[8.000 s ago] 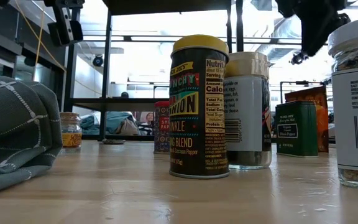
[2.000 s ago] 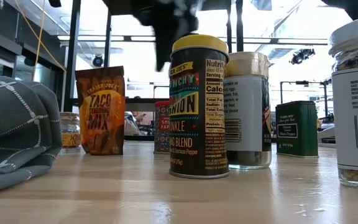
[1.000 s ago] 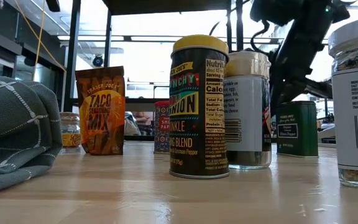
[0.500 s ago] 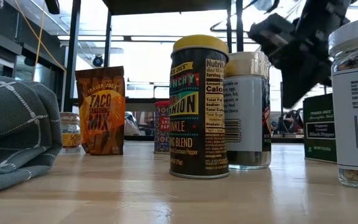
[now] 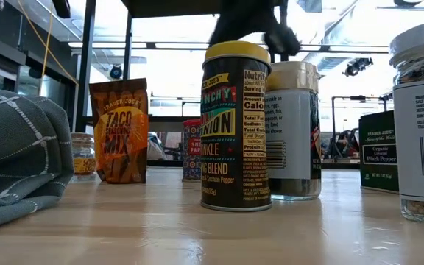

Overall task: Shelf spices
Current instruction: Adjust the seasoning bottles and cans

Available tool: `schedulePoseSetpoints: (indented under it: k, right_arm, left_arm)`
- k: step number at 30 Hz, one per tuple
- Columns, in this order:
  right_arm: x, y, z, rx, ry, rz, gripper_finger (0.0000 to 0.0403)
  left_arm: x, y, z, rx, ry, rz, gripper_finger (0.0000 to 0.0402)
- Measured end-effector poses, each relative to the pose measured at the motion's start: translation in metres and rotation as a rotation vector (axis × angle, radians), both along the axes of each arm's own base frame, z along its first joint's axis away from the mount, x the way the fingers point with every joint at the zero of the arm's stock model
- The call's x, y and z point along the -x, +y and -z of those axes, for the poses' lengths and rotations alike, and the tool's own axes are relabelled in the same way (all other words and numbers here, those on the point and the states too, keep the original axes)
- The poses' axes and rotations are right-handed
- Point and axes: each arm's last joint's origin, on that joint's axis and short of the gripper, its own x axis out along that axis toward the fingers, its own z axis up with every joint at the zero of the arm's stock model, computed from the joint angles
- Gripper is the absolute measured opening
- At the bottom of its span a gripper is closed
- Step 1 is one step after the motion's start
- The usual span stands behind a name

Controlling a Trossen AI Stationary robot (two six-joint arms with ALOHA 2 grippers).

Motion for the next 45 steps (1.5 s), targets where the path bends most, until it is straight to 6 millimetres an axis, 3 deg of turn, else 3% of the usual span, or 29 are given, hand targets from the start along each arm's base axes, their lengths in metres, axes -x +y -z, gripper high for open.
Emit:
schedulePoseSetpoints:
  k: [7, 12, 17, 29, 34, 39, 45]
  right_arm:
    - [-0.042, 0.018, 0.032, -0.047, 0.125, -0.274, 0.0]
    - [-0.052, 0.021, 0.048, -0.059, 0.17, -0.3, 0.0]
    - [-0.041, 0.023, 0.054, -0.051, 0.283, -0.343, 0.0]
    - [0.006, 0.054, 0.061, 0.013, 0.646, -0.522, 0.0]
    - [0.002, 0.057, 0.04, 0.076, 0.533, -0.46, 0.0]
    - [-0.021, 0.036, 0.016, 0.136, 0.351, -0.345, 0.0]
    - [-0.048, 0.031, 0.011, 0.038, 0.085, -0.438, 0.0]
  left_arm:
    - [0.0, 0.0, 0.0, 0.014, -0.002, 0.005, 0.0]
    - [0.0, 0.0, 0.001, 0.015, 0.005, 0.007, 0.0]
    - [-0.001, -0.001, 0.004, 0.03, 0.026, 0.016, 0.0]
    - [-0.003, -0.001, 0.007, 0.039, 0.05, 0.025, 0.0]
    - [-0.003, -0.002, 0.007, 0.038, 0.051, 0.025, 0.0]
    - [-0.003, -0.001, 0.007, 0.038, 0.051, 0.023, 0.0]
    - [-0.003, -0.001, 0.007, 0.039, 0.051, 0.023, 0.0]
